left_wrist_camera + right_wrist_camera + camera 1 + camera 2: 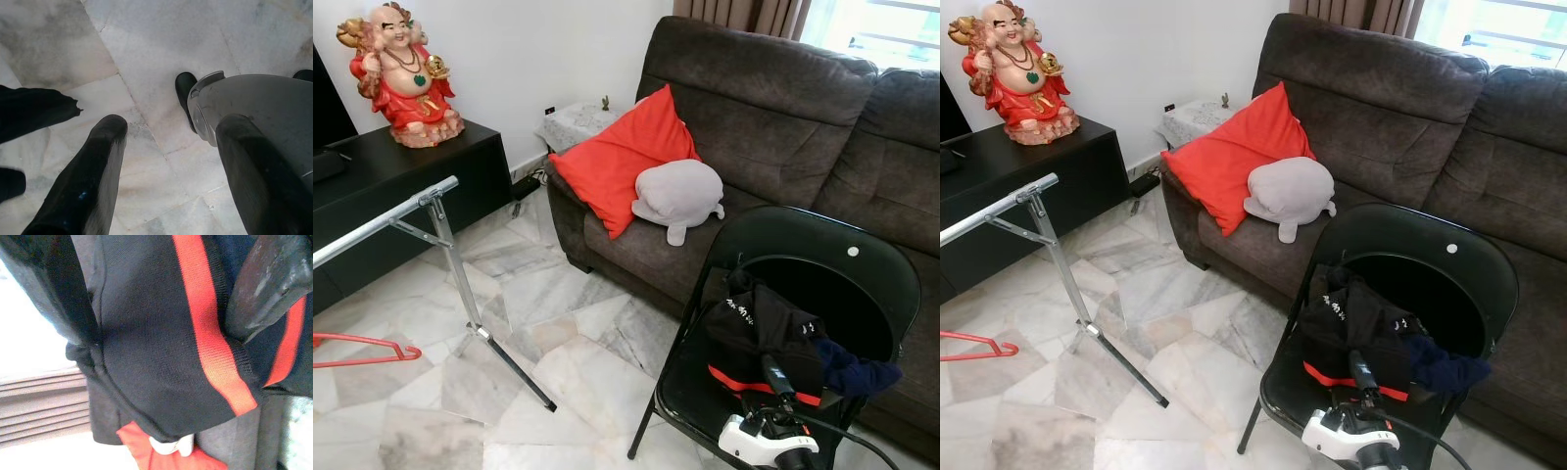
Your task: Hang hanger
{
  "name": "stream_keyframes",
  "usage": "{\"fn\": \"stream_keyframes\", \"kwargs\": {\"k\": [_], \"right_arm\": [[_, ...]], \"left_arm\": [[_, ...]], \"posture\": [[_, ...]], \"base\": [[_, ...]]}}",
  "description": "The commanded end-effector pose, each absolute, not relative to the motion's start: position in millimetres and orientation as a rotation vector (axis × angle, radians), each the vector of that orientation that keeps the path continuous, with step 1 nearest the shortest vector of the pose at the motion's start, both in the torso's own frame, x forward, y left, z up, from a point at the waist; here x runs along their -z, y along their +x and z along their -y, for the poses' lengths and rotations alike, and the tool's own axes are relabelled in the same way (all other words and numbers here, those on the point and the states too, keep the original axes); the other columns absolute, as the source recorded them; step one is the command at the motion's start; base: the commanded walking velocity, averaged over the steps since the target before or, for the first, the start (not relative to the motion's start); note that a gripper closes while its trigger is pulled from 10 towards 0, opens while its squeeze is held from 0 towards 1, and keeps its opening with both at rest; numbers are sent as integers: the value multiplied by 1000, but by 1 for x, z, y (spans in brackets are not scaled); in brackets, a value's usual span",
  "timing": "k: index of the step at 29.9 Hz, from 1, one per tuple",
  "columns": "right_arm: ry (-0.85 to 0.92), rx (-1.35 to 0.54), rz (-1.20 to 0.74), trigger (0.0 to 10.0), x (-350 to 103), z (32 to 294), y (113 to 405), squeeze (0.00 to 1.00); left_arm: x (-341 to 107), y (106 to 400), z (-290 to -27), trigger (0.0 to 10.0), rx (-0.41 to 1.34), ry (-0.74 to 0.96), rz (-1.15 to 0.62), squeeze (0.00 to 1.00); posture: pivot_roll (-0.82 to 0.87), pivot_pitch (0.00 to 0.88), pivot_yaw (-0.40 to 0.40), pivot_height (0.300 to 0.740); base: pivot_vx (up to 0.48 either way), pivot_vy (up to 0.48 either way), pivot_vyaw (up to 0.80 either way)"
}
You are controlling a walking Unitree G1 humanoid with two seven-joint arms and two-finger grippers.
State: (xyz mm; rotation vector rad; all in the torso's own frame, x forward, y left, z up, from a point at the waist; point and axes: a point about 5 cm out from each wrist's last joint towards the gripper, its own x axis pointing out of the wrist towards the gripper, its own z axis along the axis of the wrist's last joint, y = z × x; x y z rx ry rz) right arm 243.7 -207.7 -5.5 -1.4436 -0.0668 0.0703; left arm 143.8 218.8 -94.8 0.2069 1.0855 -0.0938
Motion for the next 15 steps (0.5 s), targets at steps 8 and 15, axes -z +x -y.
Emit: {"fn": "stream_keyframes", "kwargs": {"k": [8,15], "right_arm": [[-1424,-40,126,10000,-1,207,245,0],[-1414,-13,150,10000,-6,208,245,0]], "left_arm": [[97,139,-219,10000,88,200,-1103,0],[97,139,-219,10000,88,202,-1101,0]], "posture": [[-24,0,-16,740],[-23,0,-18,740]], "base": [[0,0,0],[0,0,0]]}}
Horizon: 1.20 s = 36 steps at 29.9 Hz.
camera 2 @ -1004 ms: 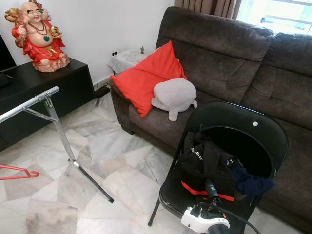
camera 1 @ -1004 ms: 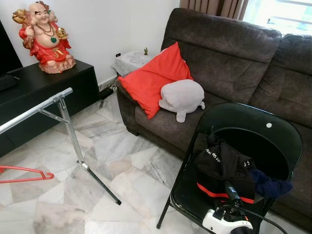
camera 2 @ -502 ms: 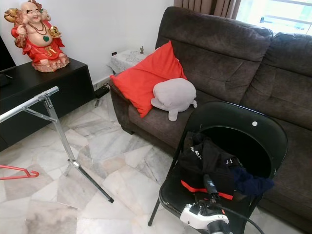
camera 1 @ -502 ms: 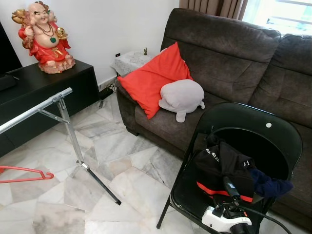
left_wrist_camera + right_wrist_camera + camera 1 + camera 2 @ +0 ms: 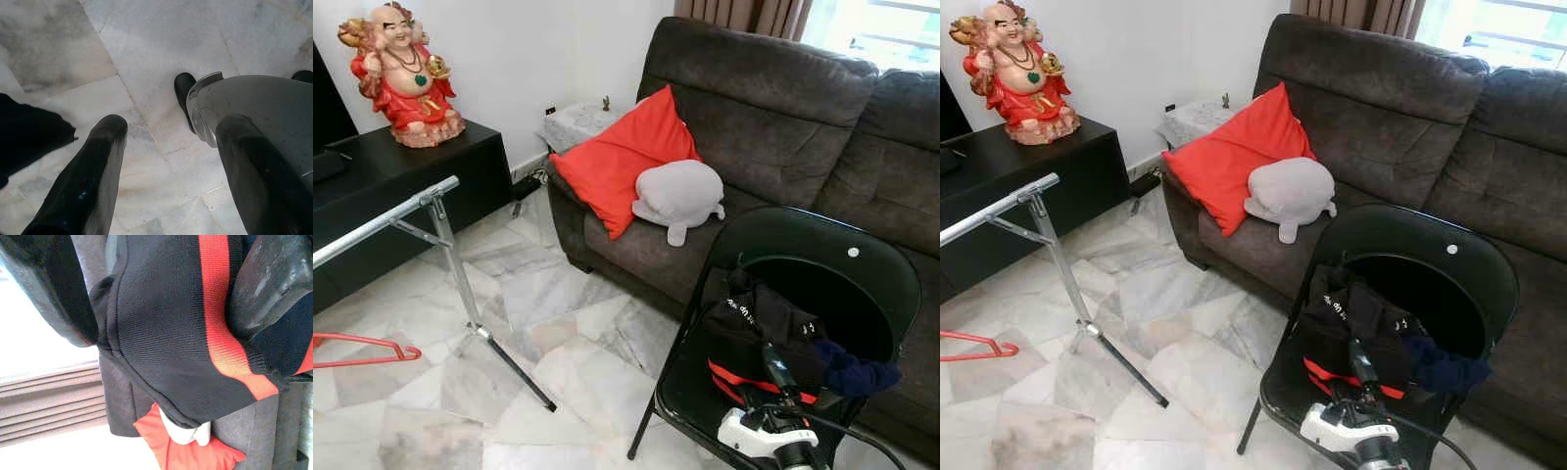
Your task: Hang hanger
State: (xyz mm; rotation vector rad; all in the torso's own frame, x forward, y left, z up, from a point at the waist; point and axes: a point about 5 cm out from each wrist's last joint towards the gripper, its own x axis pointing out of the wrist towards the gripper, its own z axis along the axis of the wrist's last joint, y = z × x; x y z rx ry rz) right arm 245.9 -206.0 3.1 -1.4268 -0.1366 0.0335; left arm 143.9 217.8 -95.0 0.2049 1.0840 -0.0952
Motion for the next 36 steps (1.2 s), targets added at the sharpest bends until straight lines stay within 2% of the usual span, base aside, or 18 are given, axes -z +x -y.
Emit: {"fn": "stream_keyframes", "kwargs": {"k": [1,10,15,25,36], "right_arm": [[-1412,-9,153,10000,-7,208,245,0],[-1391,17,125,10000,-4,209,237,0],[-1398,52,62,10000,0,218,230,0],[-1393,99,146,10000,-14,219,229,0],[-1339,-45,159,10000,-12,205,244,0]], "left_arm": [[97,139,-219,10000,88,202,-1101,0],[97,140,-218,10000,90,202,-1101,0],[96,140,-218,10000,91,205,-1100,0],[96,140,-218,10000,91,208,-1099,0],[97,140,-218,10000,87,203,-1101,0]], "posture": [[-23,0,-18,740],[-28,0,-18,740],[-28,0,-20,740],[-34,0,-17,740],[-31,0,-18,740]], "base": [[0,0,0],[0,0,0],[0,0,0],[0,0,0],[0,0,0]]}}
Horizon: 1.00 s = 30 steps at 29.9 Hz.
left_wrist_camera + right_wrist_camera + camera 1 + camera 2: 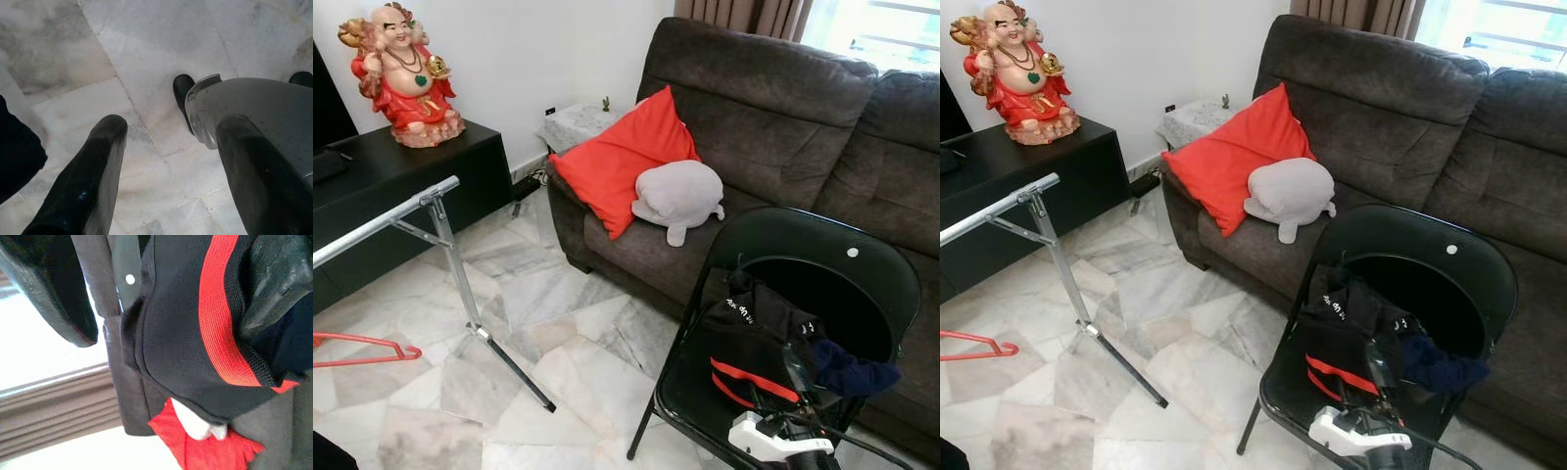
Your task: Hang hanger
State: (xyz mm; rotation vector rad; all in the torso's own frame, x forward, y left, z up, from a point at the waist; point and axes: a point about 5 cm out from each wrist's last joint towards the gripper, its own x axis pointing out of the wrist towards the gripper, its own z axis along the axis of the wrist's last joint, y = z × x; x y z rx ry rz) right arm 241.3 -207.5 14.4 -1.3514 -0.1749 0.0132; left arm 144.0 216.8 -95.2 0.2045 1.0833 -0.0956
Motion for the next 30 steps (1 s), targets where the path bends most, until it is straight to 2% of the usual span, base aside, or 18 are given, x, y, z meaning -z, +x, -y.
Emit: {"fn": "stream_keyframes", "kwargs": {"k": [1,6,10,19,22,25,30], "right_arm": [[-1342,-42,158,10000,-13,205,246,0],[-1331,-20,139,10000,-17,207,255,0],[-1329,78,145,10000,-27,213,266,0],[-1309,128,188,10000,-29,213,265,0],[-1253,188,142,10000,-28,217,261,0],[-1196,158,53,10000,-19,218,260,0],[-1235,42,48,10000,-13,209,261,0]], "left_arm": [[97,140,-218,10000,88,204,-1101,0],[97,139,-218,10000,88,206,-1101,0],[97,139,-218,10000,83,203,-1100,0],[97,139,-218,10000,84,207,-1099,0],[97,140,-218,10000,84,210,-1097,0],[97,140,-218,10000,84,211,-1097,0],[96,140,-218,10000,84,212,-1094,0]], "posture": [[-31,0,-18,740],[-28,0,-19,740],[-19,0,-21,740],[-22,0,-19,740],[-28,0,-16,740],[-28,0,-15,740],[-25,0,-19,740]], "base": [[0,0,0],[0,0,0],[0,0,0],[0,0,0],[0,0,0],[0,0,0],[0,0,0]]}}
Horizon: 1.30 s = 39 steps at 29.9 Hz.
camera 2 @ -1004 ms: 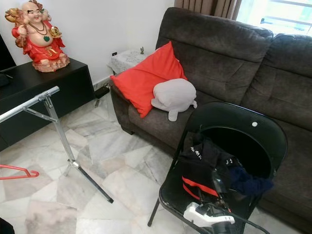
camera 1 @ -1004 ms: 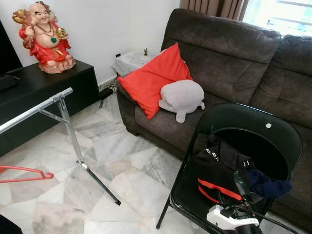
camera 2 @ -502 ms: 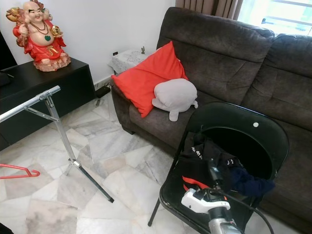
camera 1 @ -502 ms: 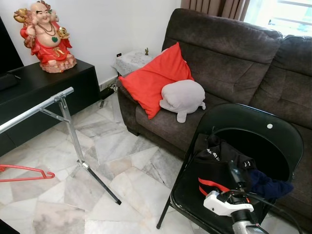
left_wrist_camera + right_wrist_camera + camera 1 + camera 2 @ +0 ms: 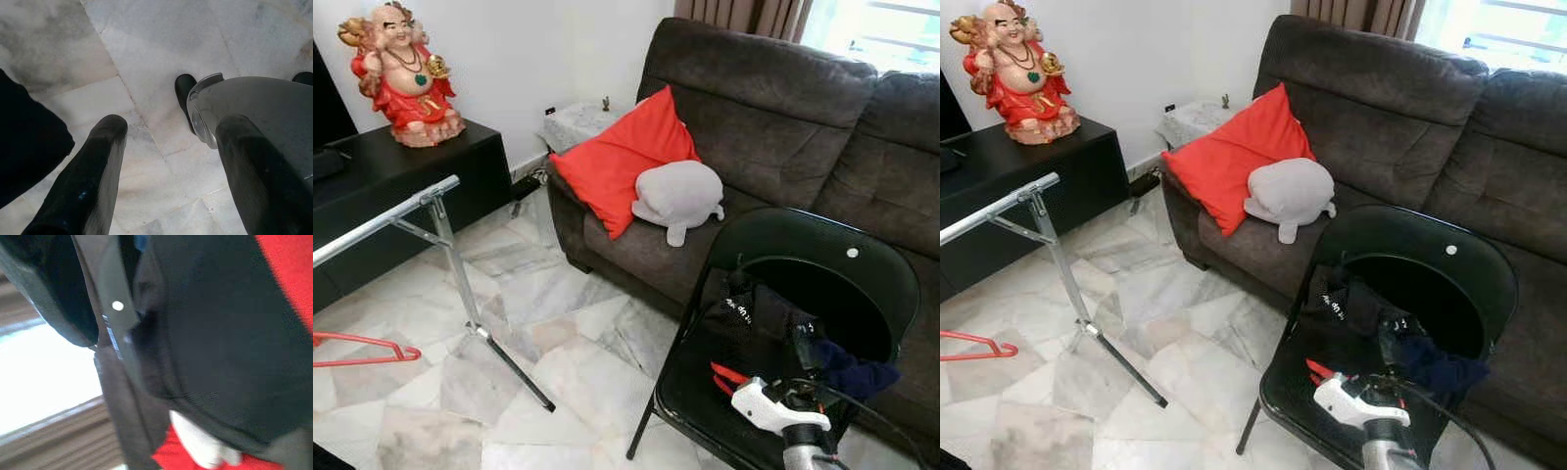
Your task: Hang hanger
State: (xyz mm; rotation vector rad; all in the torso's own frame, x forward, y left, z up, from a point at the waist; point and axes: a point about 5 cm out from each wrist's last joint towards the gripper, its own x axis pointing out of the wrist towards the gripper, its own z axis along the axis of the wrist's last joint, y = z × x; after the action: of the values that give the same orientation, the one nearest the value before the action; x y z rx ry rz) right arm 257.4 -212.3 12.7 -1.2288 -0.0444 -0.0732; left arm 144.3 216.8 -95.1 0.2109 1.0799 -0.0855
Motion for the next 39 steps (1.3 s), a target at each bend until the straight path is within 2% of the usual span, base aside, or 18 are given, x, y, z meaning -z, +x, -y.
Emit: {"fn": "stream_keyframes", "kwargs": {"k": [1,11,28,29,30,31,39], "right_arm": [[-1271,8,61,10000,-14,208,263,0],[-1451,-137,166,10000,-19,204,271,0],[-1551,-215,233,10000,-22,197,282,0],[-1539,-193,222,2549,-23,198,282,0],[-1536,-187,218,2549,-23,199,282,0],[-1527,-170,207,0,-23,201,282,0],[-1490,-80,175,0,-25,209,282,0]], "left_arm": [[96,140,-218,10000,81,211,-1093,0],[97,140,-217,10000,73,204,-1090,0],[96,140,-218,10000,74,212,-1088,0],[96,140,-218,10000,74,213,-1087,0],[96,140,-218,10000,74,213,-1087,0],[96,140,-219,10000,72,214,-1086,0],[96,140,-219,10000,70,219,-1081,0]], "posture": [[-24,0,-21,740],[-22,0,-26,740],[-24,0,-19,740],[-24,0,-19,740],[-24,0,-19,740],[-25,0,-17,740],[-27,0,-14,740]], "base": [[0,0,0],[0,0,0],[0,0,0],[0,0,0],[0,0,0],[0,0,0],[0,0,0]]}}
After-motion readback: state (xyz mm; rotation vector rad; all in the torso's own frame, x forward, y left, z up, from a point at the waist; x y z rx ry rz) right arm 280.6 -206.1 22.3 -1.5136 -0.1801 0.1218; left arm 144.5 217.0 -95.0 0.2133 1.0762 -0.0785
